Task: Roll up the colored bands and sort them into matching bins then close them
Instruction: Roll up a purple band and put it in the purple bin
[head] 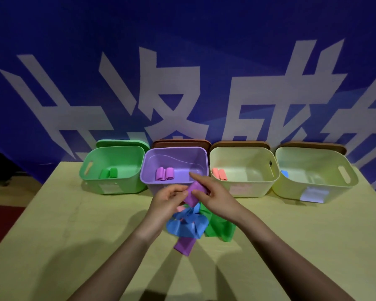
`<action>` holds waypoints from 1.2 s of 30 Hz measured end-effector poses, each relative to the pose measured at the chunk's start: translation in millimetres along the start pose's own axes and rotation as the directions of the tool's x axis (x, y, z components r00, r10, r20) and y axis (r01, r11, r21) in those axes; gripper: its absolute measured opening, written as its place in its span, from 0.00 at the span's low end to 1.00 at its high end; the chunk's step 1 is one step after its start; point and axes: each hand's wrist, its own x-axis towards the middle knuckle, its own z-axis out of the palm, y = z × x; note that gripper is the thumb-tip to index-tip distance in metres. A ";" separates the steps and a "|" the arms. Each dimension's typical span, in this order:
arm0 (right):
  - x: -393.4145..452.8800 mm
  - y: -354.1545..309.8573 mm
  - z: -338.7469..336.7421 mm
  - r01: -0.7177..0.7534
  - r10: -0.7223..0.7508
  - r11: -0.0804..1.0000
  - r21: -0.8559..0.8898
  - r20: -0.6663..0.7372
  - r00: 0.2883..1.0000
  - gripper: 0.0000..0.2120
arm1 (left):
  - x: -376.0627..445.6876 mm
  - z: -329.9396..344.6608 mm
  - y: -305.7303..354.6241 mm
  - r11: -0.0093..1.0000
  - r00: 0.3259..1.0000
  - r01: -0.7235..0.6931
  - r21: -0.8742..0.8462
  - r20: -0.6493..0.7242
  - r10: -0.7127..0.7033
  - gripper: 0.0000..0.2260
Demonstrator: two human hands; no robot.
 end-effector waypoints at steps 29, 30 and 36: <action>231.4 101.2 67.6 -0.754 0.762 0.635 0.169 0.021 0.647 0.15 | 221.7 -94.7 -28.2 0.831 0.955 -0.065 0.553 -0.206 0.212 0.08; 233.3 109.8 70.4 -0.765 0.775 0.619 0.177 0.018 0.631 0.12 | 222.3 -102.3 -26.9 0.775 0.931 -0.087 0.626 -0.227 0.287 0.08; 239.0 127.1 84.7 -0.687 0.723 0.676 -0.267 0.060 0.688 0.13 | 225.9 -124.6 -46.0 0.668 0.932 -0.019 0.744 -0.229 0.282 0.15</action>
